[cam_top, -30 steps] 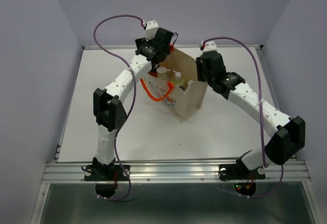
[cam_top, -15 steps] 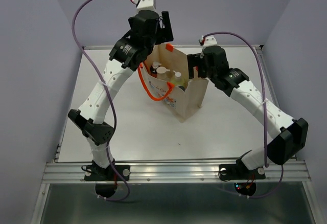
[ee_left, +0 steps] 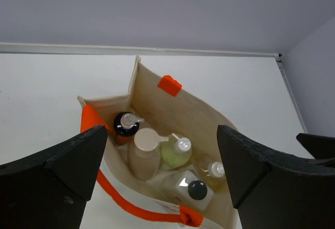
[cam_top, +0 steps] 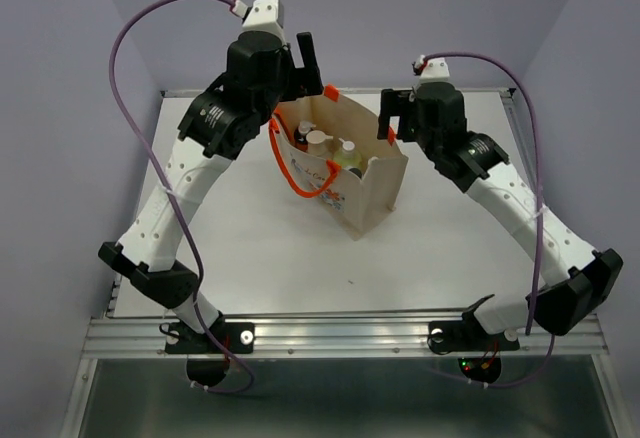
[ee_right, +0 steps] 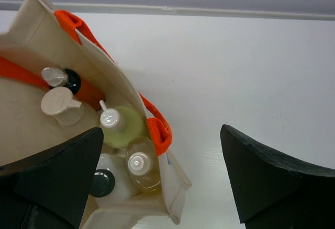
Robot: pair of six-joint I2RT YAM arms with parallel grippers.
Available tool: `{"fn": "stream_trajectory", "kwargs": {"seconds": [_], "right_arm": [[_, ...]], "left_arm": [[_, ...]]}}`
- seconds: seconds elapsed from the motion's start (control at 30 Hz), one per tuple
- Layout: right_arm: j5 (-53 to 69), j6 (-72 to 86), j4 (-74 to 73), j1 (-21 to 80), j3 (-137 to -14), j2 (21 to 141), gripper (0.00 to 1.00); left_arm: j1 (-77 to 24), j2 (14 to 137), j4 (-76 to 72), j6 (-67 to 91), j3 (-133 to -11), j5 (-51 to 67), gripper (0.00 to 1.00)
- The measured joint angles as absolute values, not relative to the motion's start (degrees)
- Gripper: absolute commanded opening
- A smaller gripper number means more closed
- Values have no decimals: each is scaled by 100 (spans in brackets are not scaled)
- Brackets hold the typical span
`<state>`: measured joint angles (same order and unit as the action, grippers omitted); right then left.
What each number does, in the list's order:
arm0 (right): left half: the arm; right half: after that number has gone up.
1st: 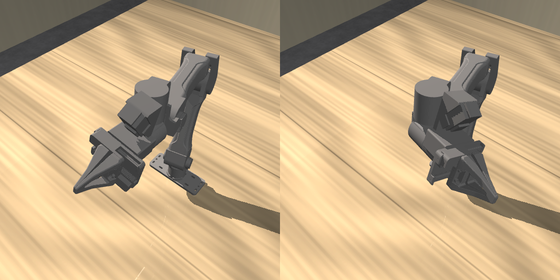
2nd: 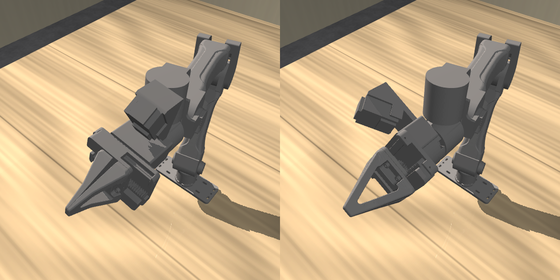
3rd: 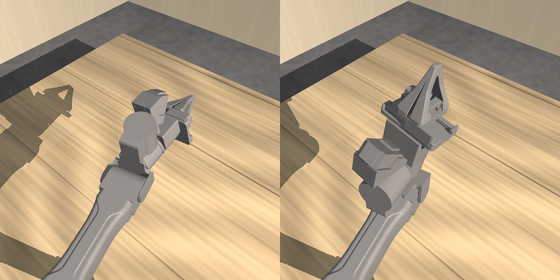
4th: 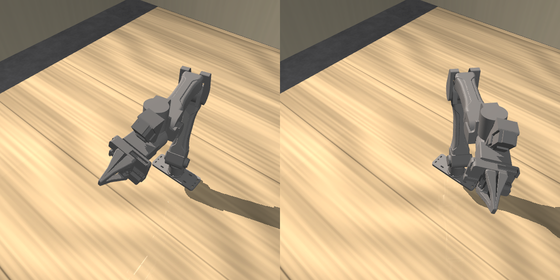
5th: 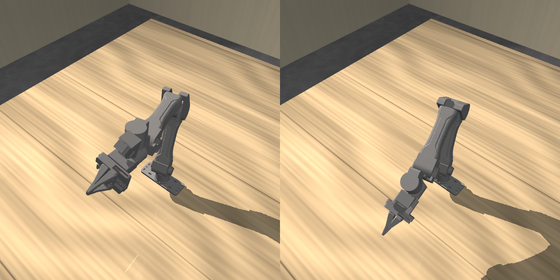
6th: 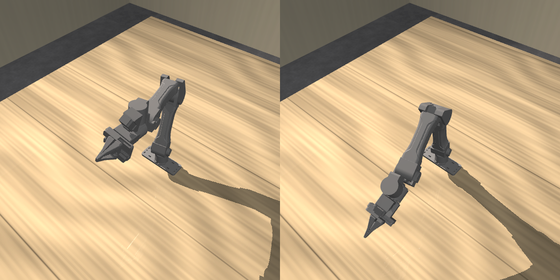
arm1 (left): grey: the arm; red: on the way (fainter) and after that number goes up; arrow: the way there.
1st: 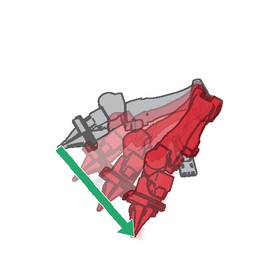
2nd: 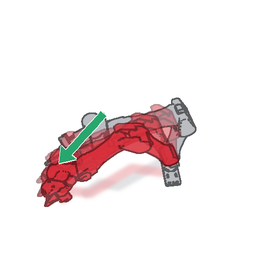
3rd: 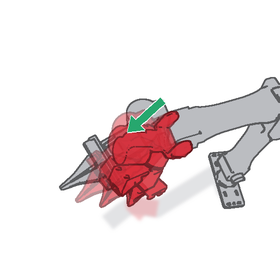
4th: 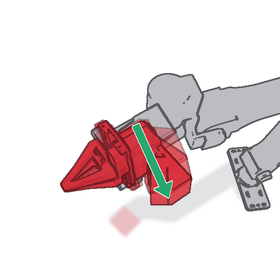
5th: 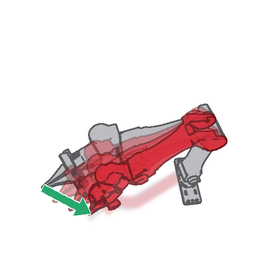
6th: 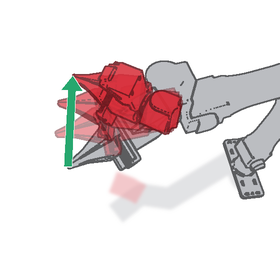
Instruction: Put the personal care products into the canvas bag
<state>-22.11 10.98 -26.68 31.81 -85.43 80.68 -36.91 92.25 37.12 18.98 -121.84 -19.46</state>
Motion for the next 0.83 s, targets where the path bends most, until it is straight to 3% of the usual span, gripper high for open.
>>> {"fn": "stream_trajectory", "kwargs": {"seconds": [0.33, 0.83], "right_arm": [[-2576, 1413, -2646, 3181, -8381, 7168, 100], [-2567, 1610, -2685, 3181, -8084, 7085, 100]], "left_arm": [[-3691, 8580, 3691, 1944, -11306, -1841, 99], [-3691, 8346, 3653, 2027, -10897, -1844, 99]]}}
